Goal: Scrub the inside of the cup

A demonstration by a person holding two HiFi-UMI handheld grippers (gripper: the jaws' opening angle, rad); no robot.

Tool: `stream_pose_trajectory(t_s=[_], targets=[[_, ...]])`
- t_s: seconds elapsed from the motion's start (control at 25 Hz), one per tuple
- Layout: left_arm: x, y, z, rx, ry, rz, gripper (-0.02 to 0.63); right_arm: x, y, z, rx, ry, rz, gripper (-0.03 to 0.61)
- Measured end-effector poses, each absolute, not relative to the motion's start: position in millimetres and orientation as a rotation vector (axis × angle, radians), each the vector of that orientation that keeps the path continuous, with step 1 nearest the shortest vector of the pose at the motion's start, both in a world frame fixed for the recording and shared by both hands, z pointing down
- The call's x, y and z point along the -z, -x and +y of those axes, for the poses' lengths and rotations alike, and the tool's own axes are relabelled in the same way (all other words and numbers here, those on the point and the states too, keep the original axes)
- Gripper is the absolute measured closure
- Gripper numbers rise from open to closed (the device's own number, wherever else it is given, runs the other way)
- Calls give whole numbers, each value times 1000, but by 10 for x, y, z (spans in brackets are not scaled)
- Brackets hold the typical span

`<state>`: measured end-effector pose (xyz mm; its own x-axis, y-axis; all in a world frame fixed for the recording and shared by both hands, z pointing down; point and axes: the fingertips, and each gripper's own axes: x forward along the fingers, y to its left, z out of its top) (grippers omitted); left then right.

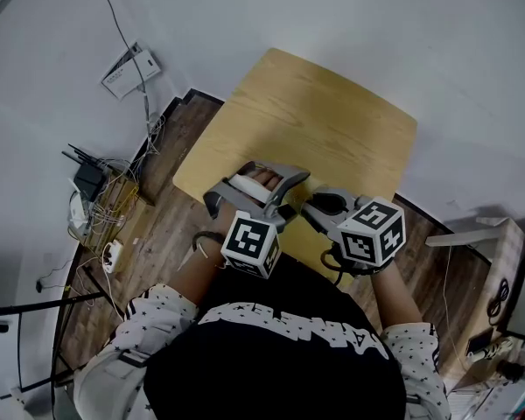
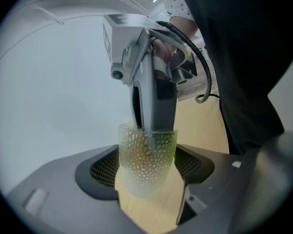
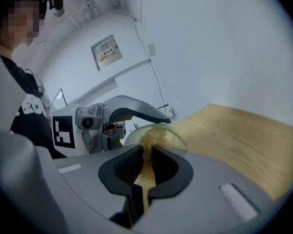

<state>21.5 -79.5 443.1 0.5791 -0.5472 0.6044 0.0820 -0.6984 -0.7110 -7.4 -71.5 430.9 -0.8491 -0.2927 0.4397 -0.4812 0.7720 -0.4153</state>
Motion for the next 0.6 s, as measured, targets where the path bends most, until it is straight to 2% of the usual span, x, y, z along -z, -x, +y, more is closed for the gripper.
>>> stream_pose_trajectory(t_s=[0.2, 0.6], targets=[[-4392, -178, -798, 1096, 2087, 392, 261, -4243, 102, -735, -971, -603, -2674, 531], [-4395, -165, -739, 1067, 2115, 417, 261, -4179, 100, -679, -1015, -592, -2707, 528]])
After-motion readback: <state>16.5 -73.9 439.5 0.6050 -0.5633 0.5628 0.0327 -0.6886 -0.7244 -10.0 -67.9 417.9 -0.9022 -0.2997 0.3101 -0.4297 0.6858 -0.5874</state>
